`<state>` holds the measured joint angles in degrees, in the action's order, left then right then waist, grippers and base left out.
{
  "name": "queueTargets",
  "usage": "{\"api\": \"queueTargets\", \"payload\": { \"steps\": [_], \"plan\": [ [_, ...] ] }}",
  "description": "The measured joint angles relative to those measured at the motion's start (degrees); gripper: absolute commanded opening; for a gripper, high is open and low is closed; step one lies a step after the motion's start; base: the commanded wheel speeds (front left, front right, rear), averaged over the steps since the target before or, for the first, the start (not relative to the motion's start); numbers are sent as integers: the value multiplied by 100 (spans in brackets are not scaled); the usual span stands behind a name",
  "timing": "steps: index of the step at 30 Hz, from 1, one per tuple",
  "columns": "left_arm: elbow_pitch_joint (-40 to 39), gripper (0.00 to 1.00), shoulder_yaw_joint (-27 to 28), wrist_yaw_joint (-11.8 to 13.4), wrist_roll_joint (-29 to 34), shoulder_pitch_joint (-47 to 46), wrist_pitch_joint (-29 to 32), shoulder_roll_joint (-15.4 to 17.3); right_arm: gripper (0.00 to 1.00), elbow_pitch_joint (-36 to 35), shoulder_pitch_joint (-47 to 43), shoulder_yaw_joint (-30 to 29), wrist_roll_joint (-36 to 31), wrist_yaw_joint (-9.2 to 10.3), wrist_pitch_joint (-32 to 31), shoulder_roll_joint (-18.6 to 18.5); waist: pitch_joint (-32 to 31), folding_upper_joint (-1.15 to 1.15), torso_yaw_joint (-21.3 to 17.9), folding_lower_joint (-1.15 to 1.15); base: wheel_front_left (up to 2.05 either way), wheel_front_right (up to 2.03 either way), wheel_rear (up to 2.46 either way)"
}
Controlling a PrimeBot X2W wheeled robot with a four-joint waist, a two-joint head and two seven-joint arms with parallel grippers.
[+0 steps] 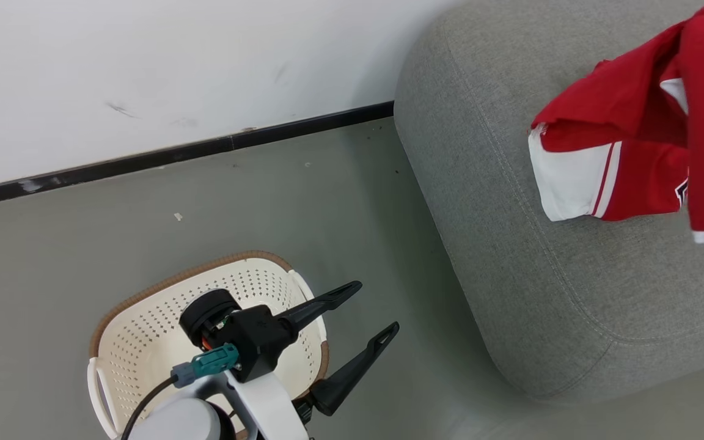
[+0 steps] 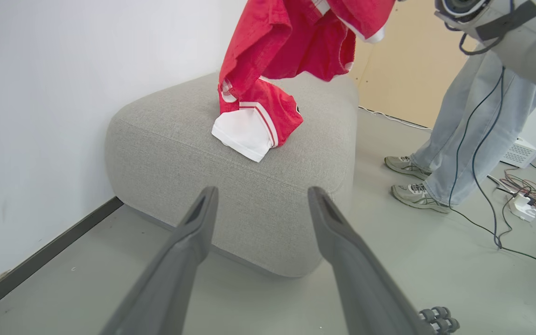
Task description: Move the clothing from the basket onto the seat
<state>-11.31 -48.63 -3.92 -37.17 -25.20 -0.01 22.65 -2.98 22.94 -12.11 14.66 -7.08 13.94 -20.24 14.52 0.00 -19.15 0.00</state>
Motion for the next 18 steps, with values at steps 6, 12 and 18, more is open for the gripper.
{"api": "queueTargets", "payload": {
  "steps": [6, 12, 18],
  "plan": [
    [-113, 100, 7, 1, 0, 46, 105, 171, 0, 464, 344, -269, 91, 0, -41, -256, 180, 0, 17, 0, 0, 0, 0],
    [-266, 100, 51, 11, 1, 104, 205, 369, 0, 760, 662, -444, 147, 0, -86, -448, 380, 0, 39, 0, 0, 0, 0],
    [-407, 100, 93, 27, 1, 146, 307, 568, 0, 876, 986, -693, 103, 0, -153, -676, 590, 0, 56, 0, 0, 0, 0]
  ]
}}
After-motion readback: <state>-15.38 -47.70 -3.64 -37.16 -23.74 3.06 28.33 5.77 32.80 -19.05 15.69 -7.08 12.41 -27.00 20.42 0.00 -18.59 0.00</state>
